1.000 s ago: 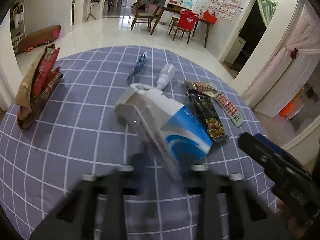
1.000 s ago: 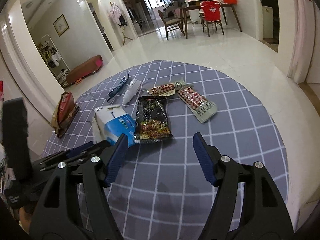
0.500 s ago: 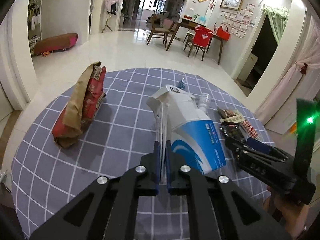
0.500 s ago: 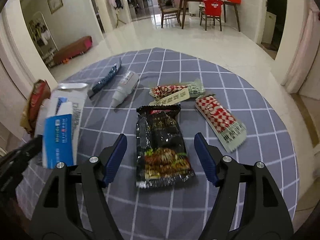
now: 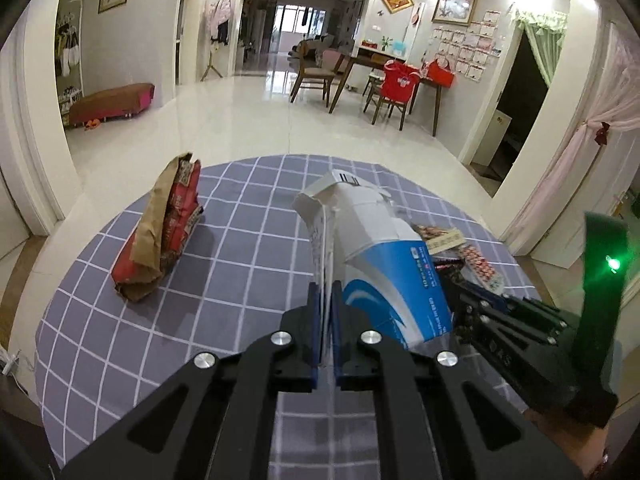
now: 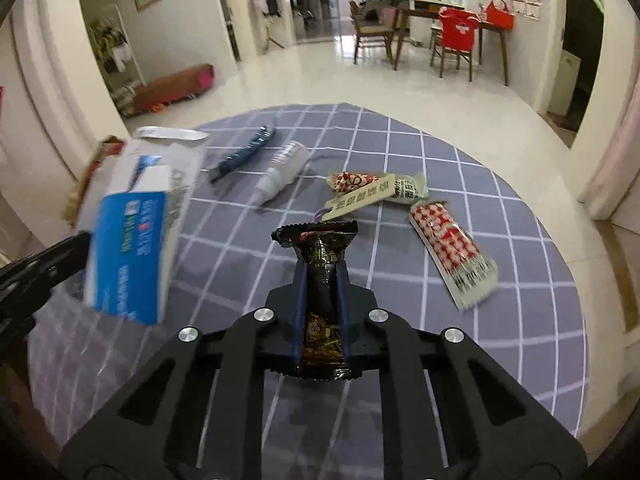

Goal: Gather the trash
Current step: 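Grasp the white-blue box with the left tool while the right tool grasps the dark snack bag, then carry the box and dark snack bag over the blue bin and open both tools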

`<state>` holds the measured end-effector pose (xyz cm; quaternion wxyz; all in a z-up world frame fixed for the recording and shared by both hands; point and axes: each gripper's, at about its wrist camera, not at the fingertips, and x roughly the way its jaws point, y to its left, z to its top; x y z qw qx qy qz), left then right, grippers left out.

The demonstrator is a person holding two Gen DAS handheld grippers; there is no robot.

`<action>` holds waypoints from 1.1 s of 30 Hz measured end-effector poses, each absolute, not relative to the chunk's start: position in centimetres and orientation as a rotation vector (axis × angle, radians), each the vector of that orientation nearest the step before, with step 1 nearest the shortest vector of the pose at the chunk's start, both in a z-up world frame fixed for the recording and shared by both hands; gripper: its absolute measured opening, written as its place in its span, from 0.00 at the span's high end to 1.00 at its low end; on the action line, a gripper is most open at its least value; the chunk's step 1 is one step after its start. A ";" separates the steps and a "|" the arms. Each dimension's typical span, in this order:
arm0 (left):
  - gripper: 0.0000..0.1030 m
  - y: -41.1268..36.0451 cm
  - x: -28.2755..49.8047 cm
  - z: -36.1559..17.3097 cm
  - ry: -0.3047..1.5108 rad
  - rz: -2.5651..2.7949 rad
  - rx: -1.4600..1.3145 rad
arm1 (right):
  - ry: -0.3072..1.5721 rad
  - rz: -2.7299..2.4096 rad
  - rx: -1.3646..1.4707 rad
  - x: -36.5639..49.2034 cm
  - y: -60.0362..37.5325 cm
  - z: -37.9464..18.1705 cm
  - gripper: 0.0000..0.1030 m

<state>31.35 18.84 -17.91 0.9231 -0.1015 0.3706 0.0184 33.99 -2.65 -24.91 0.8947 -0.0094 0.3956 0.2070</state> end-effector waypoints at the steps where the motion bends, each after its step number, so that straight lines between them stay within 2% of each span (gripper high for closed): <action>1: 0.95 18.1 30.8 -17.4 0.752 0.029 -0.207 | 0.804 0.443 0.007 33.1 -3.5 -24.4 0.87; 9: 0.95 9.9 27.4 -14.9 0.708 -0.089 -0.138 | 0.685 0.412 0.151 26.3 -13.3 -20.6 0.87; 17: 0.95 -3.8 25.2 -14.7 0.715 -0.288 -0.042 | 0.632 0.237 0.244 19.7 -26.2 -20.3 0.87; 25: 0.95 -15.8 23.3 -18.0 0.781 -0.443 0.055 | 0.678 0.064 0.337 15.9 -36.3 -24.4 0.86; 30: 0.95 -19.5 24.1 -21.1 0.836 -0.453 0.092 | 0.733 0.023 0.401 16.2 -39.8 -28.0 0.86; 33: 0.95 -21.0 24.9 -22.9 0.865 -0.435 0.133 | 0.774 0.010 0.409 17.3 -40.7 -30.3 0.81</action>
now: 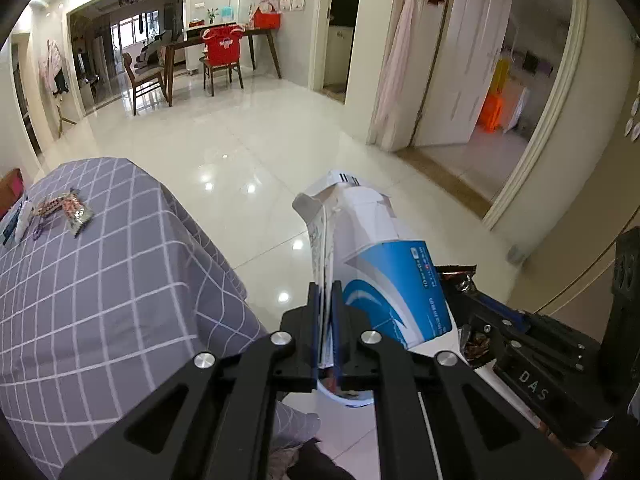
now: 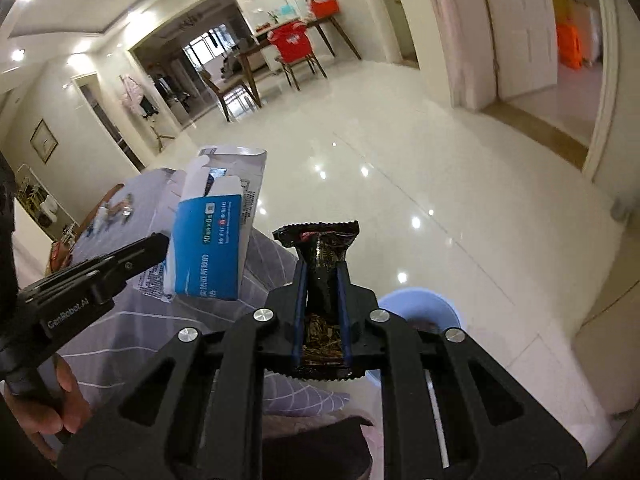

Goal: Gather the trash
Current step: 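Carry the box and dark snack bag over the blue bin and open both tools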

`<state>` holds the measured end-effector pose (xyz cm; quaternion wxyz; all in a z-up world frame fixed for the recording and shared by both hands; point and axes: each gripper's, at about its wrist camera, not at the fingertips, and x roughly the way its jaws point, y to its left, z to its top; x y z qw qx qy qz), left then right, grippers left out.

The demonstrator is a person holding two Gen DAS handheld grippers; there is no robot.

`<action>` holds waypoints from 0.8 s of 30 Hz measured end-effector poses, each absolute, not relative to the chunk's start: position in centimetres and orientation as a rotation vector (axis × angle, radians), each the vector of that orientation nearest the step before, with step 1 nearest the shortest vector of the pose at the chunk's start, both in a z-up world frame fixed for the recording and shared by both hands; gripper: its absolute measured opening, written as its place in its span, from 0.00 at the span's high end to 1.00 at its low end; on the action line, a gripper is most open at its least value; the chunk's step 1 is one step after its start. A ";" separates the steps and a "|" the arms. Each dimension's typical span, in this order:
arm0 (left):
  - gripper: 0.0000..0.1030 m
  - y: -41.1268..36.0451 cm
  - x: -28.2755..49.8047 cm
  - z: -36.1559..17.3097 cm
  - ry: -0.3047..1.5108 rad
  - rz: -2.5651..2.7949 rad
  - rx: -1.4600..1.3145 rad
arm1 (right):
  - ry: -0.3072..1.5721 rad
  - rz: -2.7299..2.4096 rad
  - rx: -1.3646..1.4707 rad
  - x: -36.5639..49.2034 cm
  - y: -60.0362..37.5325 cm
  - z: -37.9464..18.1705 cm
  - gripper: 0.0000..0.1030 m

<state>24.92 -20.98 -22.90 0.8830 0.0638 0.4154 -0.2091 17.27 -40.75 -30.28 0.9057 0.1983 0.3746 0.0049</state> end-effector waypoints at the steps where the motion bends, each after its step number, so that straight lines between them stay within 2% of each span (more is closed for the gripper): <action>1: 0.95 -21.4 25.2 -23.6 0.875 -0.431 0.144 | 0.788 0.003 0.415 17.5 -41.5 -31.1 0.80; 5: 0.95 -23.1 25.5 -25.7 0.904 -0.436 0.193 | 0.845 -0.046 0.424 19.0 -42.5 -34.0 0.53; 11: 0.95 -24.0 25.9 -28.0 0.952 -0.452 0.205 | 0.851 -0.104 0.417 17.4 -44.2 -34.9 0.53; 24: 0.95 -26.7 26.7 -29.7 0.988 -0.478 0.245 | 0.745 -0.124 0.449 15.0 -45.3 -32.8 0.50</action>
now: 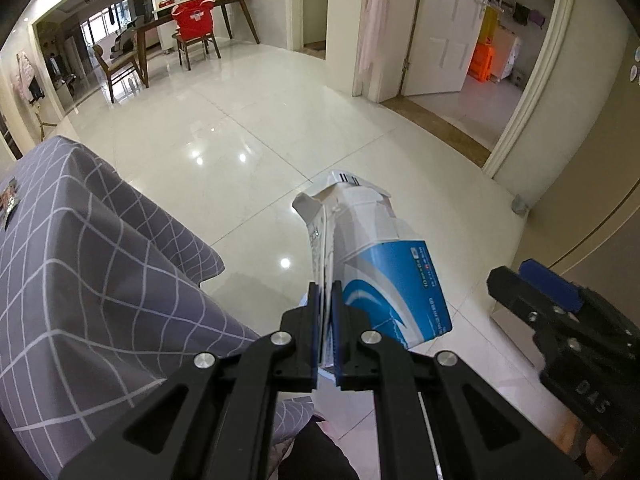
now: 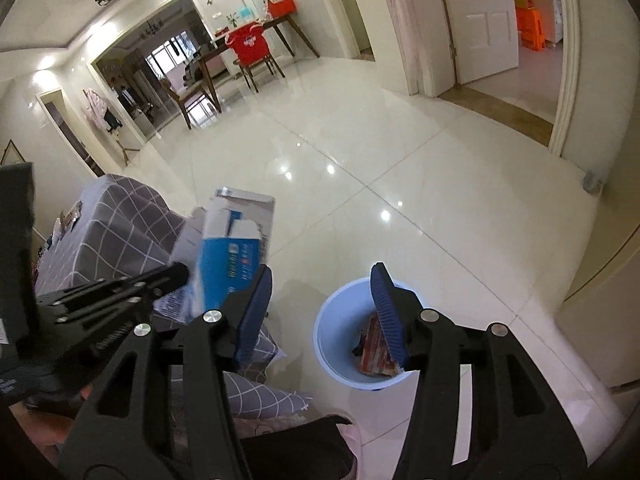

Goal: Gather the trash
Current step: 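Carry the box and dark snack bag over the blue bin and open both tools, then grasp the red-white checkered snack bar with the right tool while the left tool grasps the beige tag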

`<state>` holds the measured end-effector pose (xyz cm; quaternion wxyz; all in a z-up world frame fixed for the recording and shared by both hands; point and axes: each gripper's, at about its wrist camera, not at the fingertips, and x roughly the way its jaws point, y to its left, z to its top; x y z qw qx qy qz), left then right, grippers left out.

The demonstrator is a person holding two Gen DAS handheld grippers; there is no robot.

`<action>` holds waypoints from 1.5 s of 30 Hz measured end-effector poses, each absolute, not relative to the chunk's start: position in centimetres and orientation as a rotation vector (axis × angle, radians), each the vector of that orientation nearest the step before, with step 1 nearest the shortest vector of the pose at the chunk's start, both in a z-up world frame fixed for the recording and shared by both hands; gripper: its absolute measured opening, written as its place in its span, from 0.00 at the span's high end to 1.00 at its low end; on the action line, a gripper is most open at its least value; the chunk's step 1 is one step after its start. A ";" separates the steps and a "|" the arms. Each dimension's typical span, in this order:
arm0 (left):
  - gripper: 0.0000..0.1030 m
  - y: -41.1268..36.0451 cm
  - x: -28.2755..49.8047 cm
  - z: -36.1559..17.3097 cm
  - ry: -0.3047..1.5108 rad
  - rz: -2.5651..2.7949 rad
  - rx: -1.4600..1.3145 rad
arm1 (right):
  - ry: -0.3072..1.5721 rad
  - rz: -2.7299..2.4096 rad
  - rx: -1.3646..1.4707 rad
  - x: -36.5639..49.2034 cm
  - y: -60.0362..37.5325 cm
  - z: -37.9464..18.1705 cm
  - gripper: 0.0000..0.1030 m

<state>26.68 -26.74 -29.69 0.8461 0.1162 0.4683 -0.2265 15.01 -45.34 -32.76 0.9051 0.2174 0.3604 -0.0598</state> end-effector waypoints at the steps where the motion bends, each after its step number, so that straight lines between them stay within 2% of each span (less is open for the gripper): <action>1: 0.95 -27.0 26.7 -29.7 0.989 -0.483 0.251 | 0.735 -0.127 0.452 14.9 -45.5 -32.6 0.49; 9: 0.94 -29.2 27.6 -29.7 0.995 -0.523 0.276 | 0.683 -0.151 0.504 14.5 -46.9 -32.2 0.47; 12: 0.90 -29.7 27.9 -29.8 1.000 -0.559 0.258 | 0.676 -0.167 0.514 14.5 -47.3 -32.4 0.47; 14: 0.60 -30.3 28.5 -30.1 1.027 -0.562 0.265 | 0.677 -0.172 0.523 14.6 -47.4 -32.5 0.47; 15: 0.37 -30.5 28.6 -30.2 1.032 -0.558 0.270 | 0.680 -0.175 0.527 14.6 -47.4 -32.7 0.47; 16: 0.35 -30.6 28.6 -30.3 1.028 -0.558 0.273 | 0.685 -0.177 0.530 14.7 -47.4 -32.8 0.47; 27: 0.35 -28.2 26.7 -28.1 0.995 -0.533 0.238 | 0.669 -0.151 0.519 14.2 -46.3 -31.2 0.47; 35: 0.35 -24.3 24.9 -22.8 0.884 -0.502 0.216 | 0.619 -0.072 0.496 14.3 -42.8 -27.4 0.45; 45: 0.35 -12.0 25.7 -17.1 0.752 -0.358 0.204 | 0.635 0.151 0.372 19.9 -31.7 -22.3 0.42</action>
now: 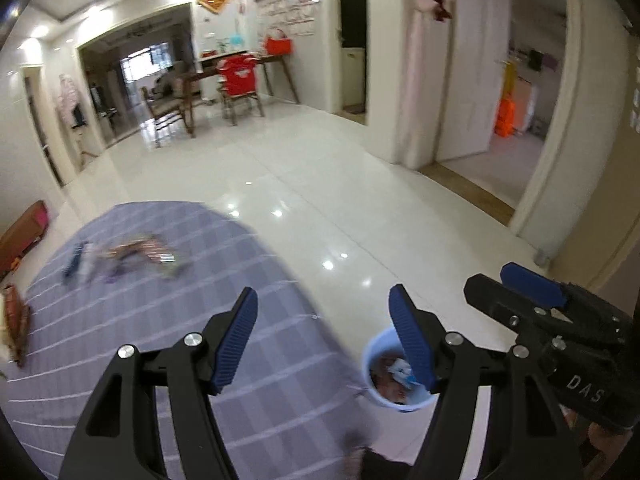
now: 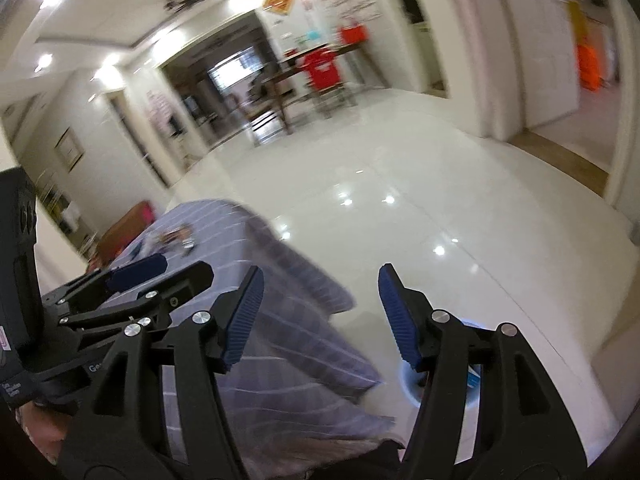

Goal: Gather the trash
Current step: 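Grasp the red-white checkered snack bar with the right tool while the left tool grasps the beige tag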

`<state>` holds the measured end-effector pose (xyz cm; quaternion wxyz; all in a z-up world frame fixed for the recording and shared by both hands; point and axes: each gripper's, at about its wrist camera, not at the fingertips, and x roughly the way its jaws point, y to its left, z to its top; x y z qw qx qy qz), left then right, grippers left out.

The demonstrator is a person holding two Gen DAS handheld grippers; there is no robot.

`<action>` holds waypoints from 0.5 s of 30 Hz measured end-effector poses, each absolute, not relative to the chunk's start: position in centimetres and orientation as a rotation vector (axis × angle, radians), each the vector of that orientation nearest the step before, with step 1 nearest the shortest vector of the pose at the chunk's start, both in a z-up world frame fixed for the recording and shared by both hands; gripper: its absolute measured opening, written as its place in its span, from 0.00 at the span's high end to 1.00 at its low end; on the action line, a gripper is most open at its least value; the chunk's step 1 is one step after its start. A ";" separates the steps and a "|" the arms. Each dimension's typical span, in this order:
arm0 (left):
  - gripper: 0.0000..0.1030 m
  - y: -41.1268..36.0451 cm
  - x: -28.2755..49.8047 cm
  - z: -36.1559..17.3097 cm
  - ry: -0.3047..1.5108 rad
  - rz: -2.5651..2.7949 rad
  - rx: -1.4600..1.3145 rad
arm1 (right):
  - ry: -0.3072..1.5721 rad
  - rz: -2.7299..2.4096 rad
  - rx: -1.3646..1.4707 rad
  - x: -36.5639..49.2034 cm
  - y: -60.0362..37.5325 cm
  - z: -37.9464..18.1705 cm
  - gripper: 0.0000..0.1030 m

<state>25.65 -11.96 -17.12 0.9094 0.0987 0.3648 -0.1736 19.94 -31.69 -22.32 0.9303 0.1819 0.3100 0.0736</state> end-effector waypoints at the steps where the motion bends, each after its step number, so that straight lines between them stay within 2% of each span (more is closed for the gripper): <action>1: 0.35 -10.2 26.2 -16.8 0.749 -0.333 0.199 | 0.639 0.176 0.360 20.7 -30.4 -22.0 0.42; 9: 0.35 2.4 31.6 -16.3 0.778 -0.214 0.115 | 0.729 0.329 0.234 29.0 -19.3 -22.0 0.42; 15: 0.35 8.7 35.6 -17.4 0.817 -0.143 0.096 | 0.806 0.390 0.143 34.6 -13.0 -23.5 0.42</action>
